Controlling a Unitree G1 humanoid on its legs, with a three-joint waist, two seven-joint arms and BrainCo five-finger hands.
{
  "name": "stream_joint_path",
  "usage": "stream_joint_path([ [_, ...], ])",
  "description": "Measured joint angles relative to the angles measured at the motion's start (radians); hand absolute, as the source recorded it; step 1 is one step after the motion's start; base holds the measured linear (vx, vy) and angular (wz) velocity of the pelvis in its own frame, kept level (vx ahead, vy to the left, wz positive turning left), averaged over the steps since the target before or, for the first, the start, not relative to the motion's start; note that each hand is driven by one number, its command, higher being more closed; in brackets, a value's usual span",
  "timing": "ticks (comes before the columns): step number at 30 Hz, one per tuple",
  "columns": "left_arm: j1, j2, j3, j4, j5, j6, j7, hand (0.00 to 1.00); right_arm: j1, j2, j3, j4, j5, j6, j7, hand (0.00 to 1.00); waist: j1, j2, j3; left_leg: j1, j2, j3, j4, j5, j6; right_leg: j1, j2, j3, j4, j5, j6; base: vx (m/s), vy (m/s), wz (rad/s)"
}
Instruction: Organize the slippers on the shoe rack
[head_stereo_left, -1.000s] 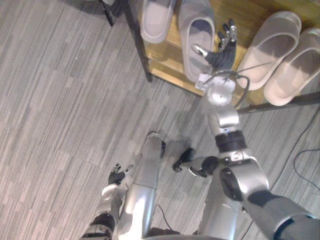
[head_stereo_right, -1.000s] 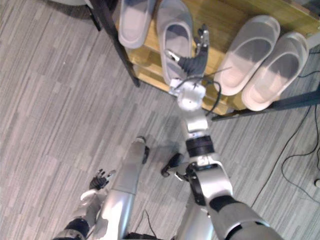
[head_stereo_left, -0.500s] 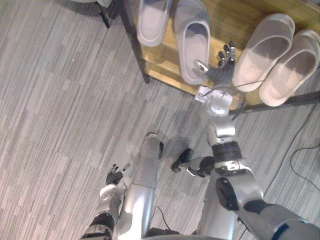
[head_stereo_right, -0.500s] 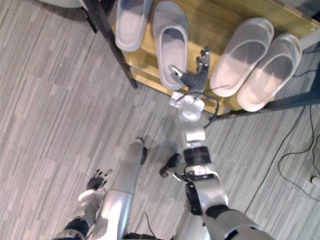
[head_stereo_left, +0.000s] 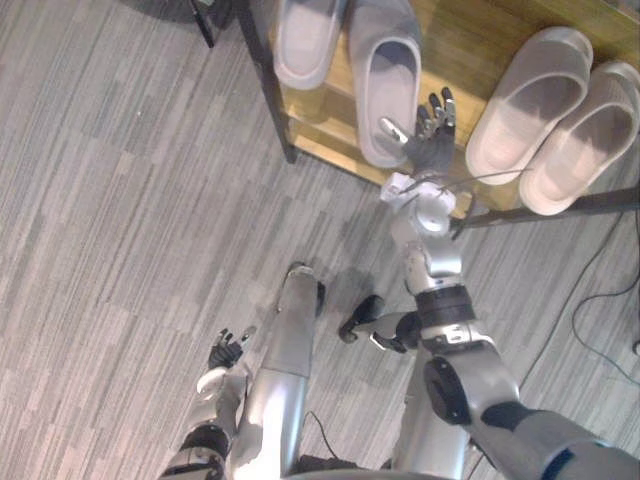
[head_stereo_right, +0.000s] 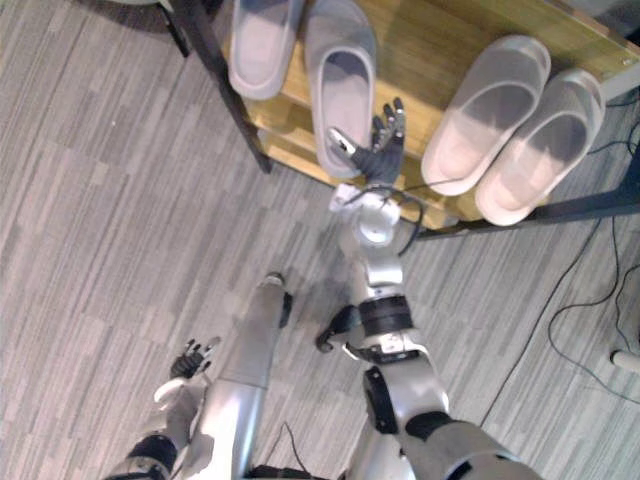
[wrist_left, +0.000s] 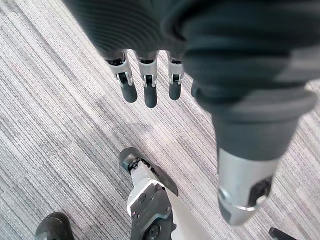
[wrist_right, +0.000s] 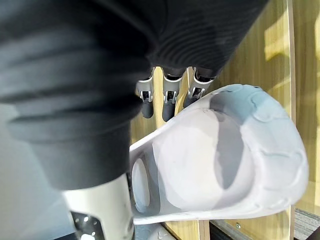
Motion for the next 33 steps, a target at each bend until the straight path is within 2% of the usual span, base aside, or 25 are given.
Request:
stream_joint_path([
  [9, -0.005, -0.006, 0.001, 0.000, -0.006, -0.001, 0.000, 0.00, -0.048, 0.018, -0.010, 0.015, 0.048, -0.004, -0.003, 0.00, 0.014, 0.000, 0.000, -0.009, -0.011, -0.014, 0.000, -0.001, -0.001, -0.002, -0.007, -0.008, 0.000, -0.002, 0.001, 0.00, 0.002, 0.03],
  [13, -0.013, -0.011, 0.001, 0.001, -0.013, -0.001, 0.000, 0.00, -0.101, 0.019, -0.028, 0.032, 0.077, -0.004, -0.003, 0.00, 0.033, 0.002, 0.000, -0.027, -0.016, -0.021, 0.007, -0.001, -0.001, -0.013, -0.011, -0.017, 0.008, -0.005, -0.001, 0.00, 0.003, 0.05],
  [18, -0.021, -0.018, 0.005, 0.004, -0.014, -0.002, -0.004, 0.00, -0.190, -0.018, -0.075, 0.108, 0.095, -0.005, -0.010, 0.00, 0.048, 0.006, 0.002, -0.042, -0.028, -0.026, 0.016, -0.001, -0.001, -0.022, -0.024, -0.021, 0.022, -0.011, 0.001, 0.00, 0.012, 0.05],
  [28, -0.031, -0.022, 0.010, 0.022, -0.015, -0.021, -0.005, 0.00, -0.278, -0.064, -0.094, 0.215, 0.116, -0.012, -0.014, 0.00, 0.056, 0.016, 0.001, -0.041, -0.033, -0.028, 0.013, -0.001, -0.002, -0.022, -0.030, -0.024, 0.028, -0.019, -0.008, 0.00, 0.001, 0.01],
  [33, -0.036, -0.034, 0.010, 0.035, -0.016, -0.022, -0.006, 0.00, -0.295, -0.095, -0.089, 0.252, 0.116, -0.010, -0.012, 0.00, 0.059, 0.043, -0.004, -0.041, -0.030, -0.030, 0.015, 0.000, -0.003, -0.022, -0.027, -0.025, 0.030, -0.019, -0.009, 0.00, 0.004, -0.01],
])
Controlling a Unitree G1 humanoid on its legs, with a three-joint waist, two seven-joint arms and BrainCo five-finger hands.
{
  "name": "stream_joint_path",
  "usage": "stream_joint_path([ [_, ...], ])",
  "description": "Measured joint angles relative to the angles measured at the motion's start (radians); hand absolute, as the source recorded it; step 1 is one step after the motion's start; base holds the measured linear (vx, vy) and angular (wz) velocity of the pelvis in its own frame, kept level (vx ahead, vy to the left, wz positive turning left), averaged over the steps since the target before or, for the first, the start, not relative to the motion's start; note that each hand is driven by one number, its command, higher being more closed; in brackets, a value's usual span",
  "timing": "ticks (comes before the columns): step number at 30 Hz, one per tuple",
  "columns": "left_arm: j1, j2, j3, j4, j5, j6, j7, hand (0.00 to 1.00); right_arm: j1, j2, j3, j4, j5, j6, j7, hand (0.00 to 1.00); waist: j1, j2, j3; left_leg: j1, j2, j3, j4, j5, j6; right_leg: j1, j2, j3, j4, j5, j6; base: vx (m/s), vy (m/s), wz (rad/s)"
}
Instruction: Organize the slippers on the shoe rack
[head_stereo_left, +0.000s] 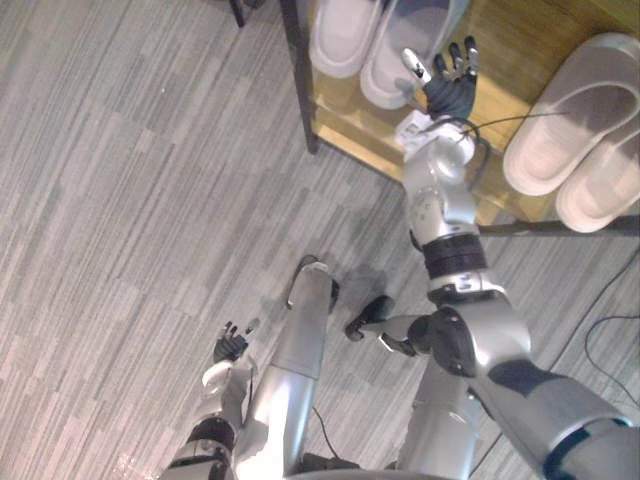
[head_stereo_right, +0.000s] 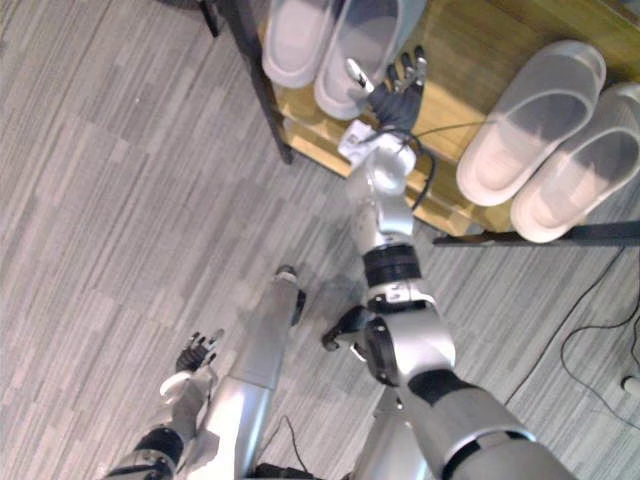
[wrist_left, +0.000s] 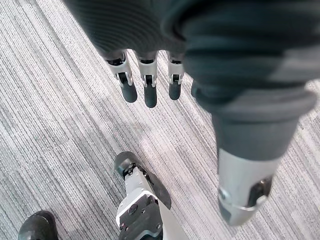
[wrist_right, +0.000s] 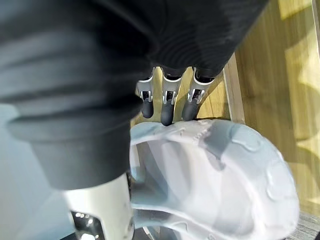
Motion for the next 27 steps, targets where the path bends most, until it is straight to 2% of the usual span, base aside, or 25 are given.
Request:
stream_joint_path([
  [6, -0.006, -0.005, 0.000, 0.005, -0.001, 0.001, -0.001, 0.00, 0.014, -0.002, 0.033, -0.006, -0.003, 0.021, 0.021, 0.00, -0.007, 0.013, -0.005, 0.056, 0.026, 0.007, -0.007, 0.000, -0.001, 0.050, 0.024, 0.003, -0.023, 0.012, -0.020, -0.01, 0.012, -0.10],
  [10, -0.005, -0.016, 0.010, 0.003, -0.007, 0.002, -0.016, 0.00, 0.164, 0.012, 0.107, -0.117, -0.008, 0.024, 0.044, 0.00, -0.030, 0.012, -0.006, 0.201, 0.044, 0.038, -0.097, 0.002, 0.006, 0.173, 0.045, 0.012, -0.107, 0.027, 0.001, 0.01, -0.004, -0.09],
  [12, 0.007, -0.015, 0.009, 0.001, -0.023, 0.001, -0.021, 0.00, 0.310, 0.036, 0.172, -0.207, -0.053, 0.025, 0.067, 0.00, -0.049, 0.010, -0.010, 0.327, 0.069, 0.065, -0.205, 0.025, 0.012, 0.281, 0.073, 0.014, -0.218, 0.071, -0.006, 0.05, -0.019, -0.20],
  [14, 0.021, -0.011, 0.009, 0.000, -0.023, 0.001, -0.023, 0.00, 0.376, 0.049, 0.195, -0.236, -0.083, 0.029, 0.082, 0.00, -0.062, 0.007, -0.022, 0.382, 0.076, 0.073, -0.260, 0.039, 0.014, 0.327, 0.083, 0.013, -0.271, 0.090, -0.003, 0.08, -0.016, -0.16],
  [17, 0.076, -0.016, -0.005, -0.009, -0.017, 0.002, -0.032, 0.00, 0.555, 0.048, 0.251, -0.256, -0.157, 0.034, 0.130, 0.00, -0.083, 0.004, -0.077, 0.520, 0.097, 0.103, -0.387, 0.066, 0.010, 0.450, 0.119, 0.016, -0.405, 0.137, 0.005, 0.12, 0.004, -0.17],
  [18, 0.102, -0.015, -0.019, -0.010, -0.005, 0.002, -0.045, 0.00, 0.643, 0.054, 0.263, -0.272, -0.191, 0.037, 0.150, 0.00, -0.095, -0.005, -0.114, 0.575, 0.103, 0.117, -0.442, 0.076, 0.012, 0.498, 0.135, 0.017, -0.464, 0.154, 0.006, 0.15, 0.015, -0.14],
  [19, 0.110, -0.013, -0.021, -0.011, 0.004, 0.001, -0.047, 0.00, 0.672, 0.055, 0.269, -0.277, -0.203, 0.038, 0.157, 0.00, -0.098, -0.010, -0.125, 0.595, 0.104, 0.121, -0.461, 0.079, 0.011, 0.514, 0.139, 0.019, -0.483, 0.160, 0.009, 0.20, 0.019, -0.14],
  [21, 0.156, 0.003, -0.039, -0.009, 0.032, 0.002, -0.051, 0.00, 0.821, 0.067, 0.299, -0.283, -0.266, 0.042, 0.199, 0.00, -0.122, -0.035, -0.185, 0.708, 0.108, 0.143, -0.582, 0.106, 0.011, 0.608, 0.162, 0.024, -0.594, 0.192, 0.025, 0.20, 0.018, -0.12],
  [23, 0.173, 0.018, -0.081, 0.005, 0.053, 0.003, -0.063, 0.00, 0.914, 0.063, 0.310, -0.278, -0.303, 0.042, 0.224, 0.00, -0.132, -0.046, -0.220, 0.785, 0.109, 0.153, -0.671, 0.130, 0.012, 0.670, 0.181, 0.033, -0.678, 0.220, 0.033, 0.18, 0.010, -0.13],
  [26, 0.194, 0.035, -0.124, 0.028, 0.064, 0.007, -0.069, 0.00, 1.010, 0.055, 0.311, -0.231, -0.360, 0.044, 0.261, 0.00, -0.165, -0.045, -0.262, 0.887, 0.109, 0.169, -0.799, 0.172, 0.013, 0.757, 0.211, 0.039, -0.811, 0.275, 0.051, 0.17, 0.026, -0.14],
  [27, 0.203, 0.036, -0.142, 0.043, 0.079, 0.010, -0.070, 0.00, 1.060, 0.040, 0.307, -0.190, -0.393, 0.046, 0.284, 0.00, -0.178, -0.040, -0.281, 0.947, 0.107, 0.185, -0.879, 0.199, 0.017, 0.806, 0.226, 0.049, -0.890, 0.311, 0.061, 0.14, 0.038, -0.23],
])
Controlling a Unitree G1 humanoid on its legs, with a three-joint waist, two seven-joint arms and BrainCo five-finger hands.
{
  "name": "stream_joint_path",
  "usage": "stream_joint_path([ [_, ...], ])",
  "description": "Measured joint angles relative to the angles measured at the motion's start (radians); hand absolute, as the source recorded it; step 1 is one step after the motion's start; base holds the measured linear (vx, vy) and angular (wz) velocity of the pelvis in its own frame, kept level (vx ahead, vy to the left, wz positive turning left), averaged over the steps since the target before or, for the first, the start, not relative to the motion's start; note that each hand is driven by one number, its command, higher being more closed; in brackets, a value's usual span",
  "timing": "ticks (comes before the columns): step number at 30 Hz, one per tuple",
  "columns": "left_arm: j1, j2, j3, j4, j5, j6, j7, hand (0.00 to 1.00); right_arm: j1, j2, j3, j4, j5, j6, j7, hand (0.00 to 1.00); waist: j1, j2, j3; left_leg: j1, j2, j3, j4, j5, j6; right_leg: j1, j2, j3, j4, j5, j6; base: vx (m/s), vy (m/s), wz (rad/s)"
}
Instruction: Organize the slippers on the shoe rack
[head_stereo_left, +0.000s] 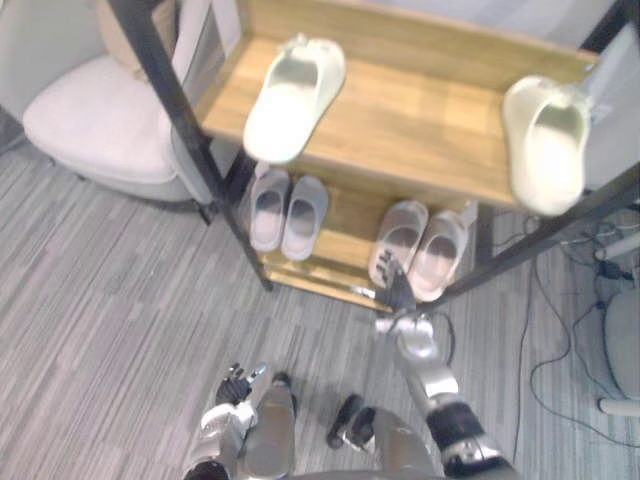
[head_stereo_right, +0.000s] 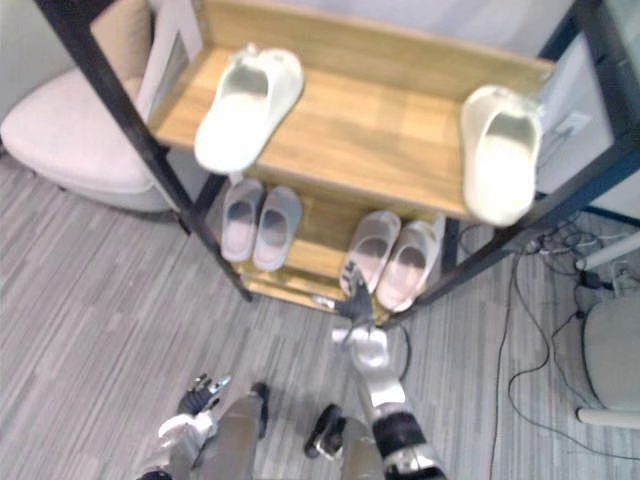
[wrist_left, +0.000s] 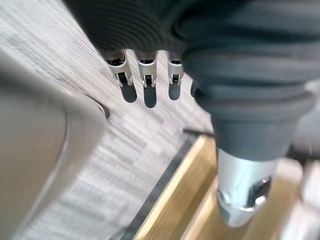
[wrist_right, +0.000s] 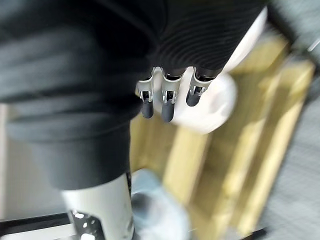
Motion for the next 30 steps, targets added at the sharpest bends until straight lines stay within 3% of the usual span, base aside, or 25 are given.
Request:
stream_joint_path([
  [5, 0.037, 0.004, -0.046, 0.001, 0.039, 0.013, -0.018, 0.00, 0.111, -0.022, -0.070, 0.125, -0.080, 0.020, 0.035, 0.00, -0.025, 0.011, -0.035, 0.144, -0.011, 0.032, -0.180, 0.065, 0.012, 0.136, 0.035, 0.022, -0.205, 0.095, 0.027, 0.11, 0.054, -0.17],
  [12, 0.051, 0.010, -0.109, 0.013, 0.101, 0.014, -0.018, 0.00, 0.139, -0.035, -0.124, 0.339, -0.119, 0.026, 0.047, 0.00, -0.042, 0.030, -0.061, 0.199, -0.035, 0.040, -0.254, 0.104, 0.030, 0.213, 0.049, 0.038, -0.352, 0.183, 0.039, 0.00, 0.063, -0.02],
  [20, 0.047, 0.025, -0.174, 0.020, 0.142, 0.013, -0.015, 0.00, 0.146, -0.032, -0.182, 0.492, -0.118, 0.026, 0.037, 0.00, -0.047, 0.035, -0.064, 0.265, -0.047, 0.035, -0.346, 0.158, 0.042, 0.259, 0.052, 0.043, -0.408, 0.217, 0.047, -0.07, 0.034, -0.01],
  [27, 0.036, 0.036, -0.330, 0.010, 0.221, 0.012, -0.013, 0.00, 0.153, -0.032, -0.229, 0.552, -0.108, 0.029, 0.025, 0.00, -0.054, 0.043, -0.081, 0.300, -0.057, 0.028, -0.385, 0.170, 0.039, 0.278, 0.050, 0.058, -0.435, 0.226, 0.051, -0.02, 0.044, 0.01],
  [30, 0.029, 0.039, -0.427, -0.095, 0.239, 0.012, 0.008, 0.00, 0.153, -0.026, -0.261, 0.558, -0.108, 0.027, 0.011, 0.00, -0.057, 0.046, -0.084, 0.304, -0.062, 0.020, -0.399, 0.173, 0.034, 0.277, 0.048, 0.064, -0.437, 0.231, 0.059, 0.04, 0.032, 0.01],
])
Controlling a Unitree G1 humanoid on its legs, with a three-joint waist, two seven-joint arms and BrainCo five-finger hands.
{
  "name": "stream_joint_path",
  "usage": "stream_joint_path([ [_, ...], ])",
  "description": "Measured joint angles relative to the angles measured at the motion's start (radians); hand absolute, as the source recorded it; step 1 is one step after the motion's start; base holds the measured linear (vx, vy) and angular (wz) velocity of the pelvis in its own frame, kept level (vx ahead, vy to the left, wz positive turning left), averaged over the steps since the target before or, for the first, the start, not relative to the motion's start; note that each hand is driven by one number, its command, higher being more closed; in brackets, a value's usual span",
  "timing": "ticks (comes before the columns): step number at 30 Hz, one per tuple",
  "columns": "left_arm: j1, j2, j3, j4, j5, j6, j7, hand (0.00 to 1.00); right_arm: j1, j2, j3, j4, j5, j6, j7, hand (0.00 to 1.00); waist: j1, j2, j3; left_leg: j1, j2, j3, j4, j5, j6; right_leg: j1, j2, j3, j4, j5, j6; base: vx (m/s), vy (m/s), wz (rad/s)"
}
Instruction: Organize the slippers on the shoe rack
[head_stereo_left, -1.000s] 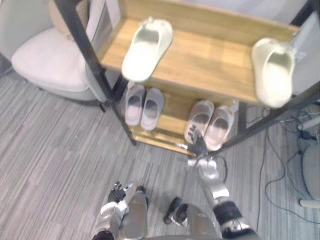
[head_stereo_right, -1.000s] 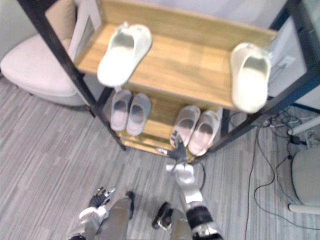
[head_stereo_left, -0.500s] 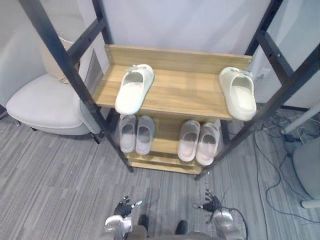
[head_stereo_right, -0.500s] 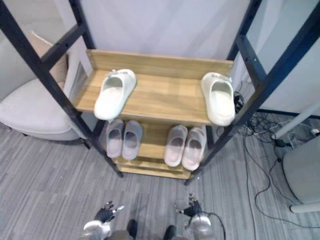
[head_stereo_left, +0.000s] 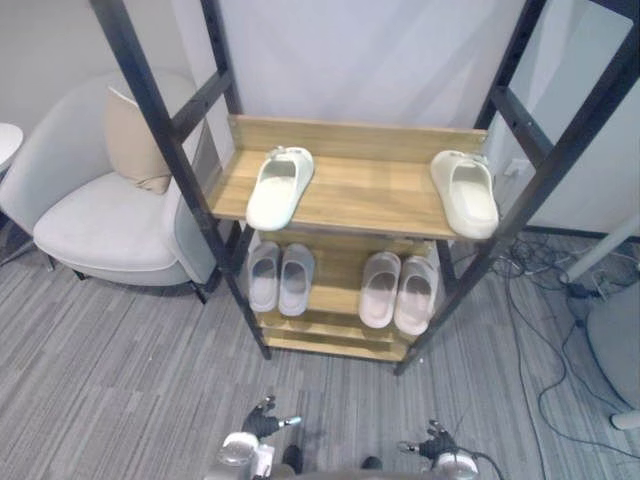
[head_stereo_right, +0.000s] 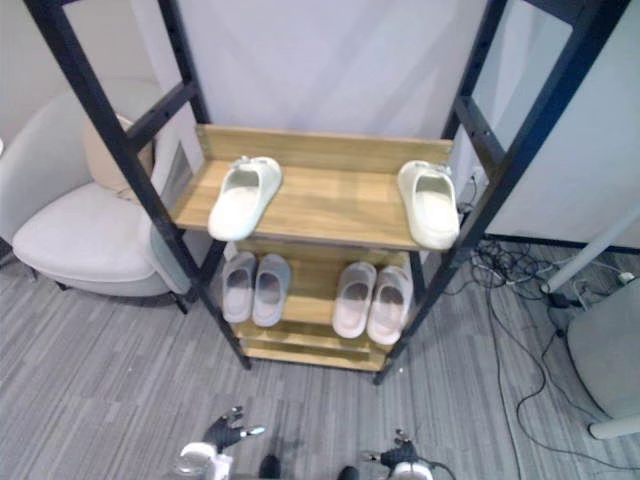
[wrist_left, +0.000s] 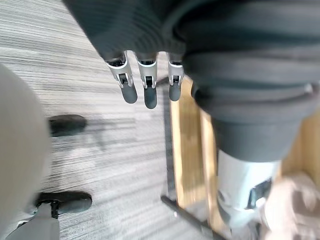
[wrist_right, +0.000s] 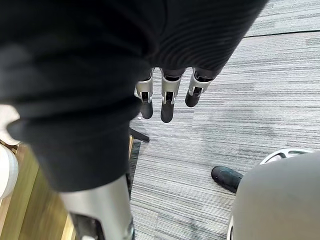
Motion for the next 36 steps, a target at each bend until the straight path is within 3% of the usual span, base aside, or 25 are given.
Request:
stream_joint_path([
  [3, -0.002, 0.012, -0.086, -0.255, -0.002, -0.004, 0.006, 0.00, -0.002, 0.000, -0.007, 0.001, 0.010, -0.001, -0.015, 0.00, -0.007, 0.003, -0.002, -0.004, -0.005, -0.010, -0.005, 0.006, 0.007, 0.003, -0.003, -0.009, 0.004, 0.001, 0.001, 0.08, 0.024, 0.10],
  [6, -0.023, 0.028, -0.156, -0.570, -0.041, -0.057, 0.002, 0.00, -0.007, -0.006, -0.007, 0.008, 0.029, -0.001, -0.020, 0.00, -0.017, 0.014, -0.008, -0.007, -0.014, -0.030, -0.016, 0.017, 0.023, 0.002, -0.006, -0.025, 0.006, 0.001, 0.000, 0.09, 0.025, 0.17],
  [10, -0.092, 0.048, -0.159, -0.713, -0.041, -0.082, 0.018, 0.00, -0.016, -0.011, -0.004, 0.021, 0.029, -0.004, -0.020, 0.00, -0.021, 0.022, -0.013, -0.007, -0.017, -0.030, -0.016, 0.015, 0.025, 0.002, -0.007, -0.025, 0.006, 0.001, 0.001, 0.09, 0.021, 0.00],
  [15, -0.179, 0.098, -0.117, -0.858, -0.039, -0.095, 0.089, 0.00, -0.036, -0.011, 0.021, 0.019, 0.027, -0.019, -0.020, 0.00, -0.037, 0.022, -0.013, -0.005, -0.020, -0.021, -0.016, 0.011, 0.029, -0.002, -0.008, -0.011, 0.005, 0.001, 0.001, 0.03, 0.018, -0.07],
  [21, -0.313, 0.130, -0.032, -0.861, -0.038, -0.104, 0.138, 0.00, -0.048, -0.012, 0.046, 0.019, 0.025, -0.018, -0.020, 0.00, -0.042, 0.022, -0.013, 0.006, -0.017, 0.006, -0.016, 0.006, 0.030, -0.005, -0.008, 0.019, 0.000, 0.008, -0.001, -0.02, 0.024, -0.15],
  [25, -0.394, 0.194, 0.052, -0.859, -0.030, -0.105, 0.176, 0.00, -0.055, -0.020, 0.047, 0.018, 0.024, -0.010, -0.019, 0.00, -0.044, 0.021, -0.013, -0.008, -0.014, 0.014, -0.016, 0.003, 0.025, -0.022, -0.007, 0.026, -0.002, 0.007, 0.000, -0.02, 0.011, -0.06],
  [30, -0.495, 0.306, 0.148, -0.772, -0.032, -0.106, 0.203, 0.00, -0.057, -0.029, 0.046, -0.004, 0.024, -0.004, -0.013, 0.00, -0.044, 0.018, -0.012, -0.027, -0.011, 0.012, -0.016, 0.004, 0.026, -0.043, -0.005, 0.025, -0.002, 0.012, -0.005, 0.03, 0.002, 0.01],
  [36, -0.634, 0.456, 0.176, -0.629, -0.035, -0.102, 0.216, 0.00, -0.076, -0.034, 0.036, -0.022, 0.024, 0.000, -0.008, 0.00, -0.043, 0.004, -0.002, -0.059, -0.022, 0.023, -0.012, 0.008, 0.030, -0.078, -0.007, 0.041, 0.005, 0.020, -0.005, 0.06, 0.023, -0.06],
])
